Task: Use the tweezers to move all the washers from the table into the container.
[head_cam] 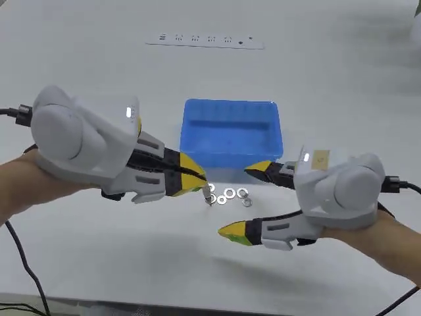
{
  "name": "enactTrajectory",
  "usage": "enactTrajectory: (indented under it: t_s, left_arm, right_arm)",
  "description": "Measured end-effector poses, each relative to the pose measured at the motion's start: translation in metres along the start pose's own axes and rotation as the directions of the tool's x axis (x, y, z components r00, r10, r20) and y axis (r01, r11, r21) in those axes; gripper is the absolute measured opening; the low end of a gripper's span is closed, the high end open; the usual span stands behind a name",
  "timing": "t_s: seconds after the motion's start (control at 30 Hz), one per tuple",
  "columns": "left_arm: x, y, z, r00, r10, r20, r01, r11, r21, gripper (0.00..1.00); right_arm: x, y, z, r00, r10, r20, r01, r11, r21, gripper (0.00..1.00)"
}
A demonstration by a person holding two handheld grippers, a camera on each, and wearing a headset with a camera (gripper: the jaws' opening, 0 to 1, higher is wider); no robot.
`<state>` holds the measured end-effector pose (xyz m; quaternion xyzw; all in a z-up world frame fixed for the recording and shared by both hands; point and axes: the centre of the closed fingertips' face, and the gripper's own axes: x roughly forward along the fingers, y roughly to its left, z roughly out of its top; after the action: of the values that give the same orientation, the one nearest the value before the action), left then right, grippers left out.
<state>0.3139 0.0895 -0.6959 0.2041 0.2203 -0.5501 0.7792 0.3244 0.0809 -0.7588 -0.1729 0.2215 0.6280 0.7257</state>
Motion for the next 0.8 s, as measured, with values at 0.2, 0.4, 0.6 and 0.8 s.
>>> enactTrajectory:
  t_s: [0.2,0.4,0.6,0.8]
  left_arm:
    - [0.003,0.000,0.001,1.0000,-0.009,-0.003,0.009,1.000,0.008,0.05]
    - [0.004,0.000,0.001,0.9999,-0.017,0.002,0.017,1.000,0.000,0.05]
    - [0.006,-0.001,0.002,0.9996,-0.027,-0.003,0.027,1.000,0.001,0.05]
    - [0.007,-0.001,0.003,0.9995,-0.030,-0.003,0.030,1.000,0.000,0.05]
  right_arm:
    - [0.015,0.002,0.004,0.9991,0.041,-0.007,-0.041,0.999,-0.017,0.53]
    - [0.023,0.007,0.000,0.9959,0.084,-0.031,-0.086,0.996,-0.039,0.38]
    - [0.027,0.010,0.001,0.9926,0.117,-0.033,-0.118,0.992,-0.037,0.29]
    - [0.029,0.011,0.006,0.9913,0.126,-0.037,-0.129,0.988,-0.081,0.20]
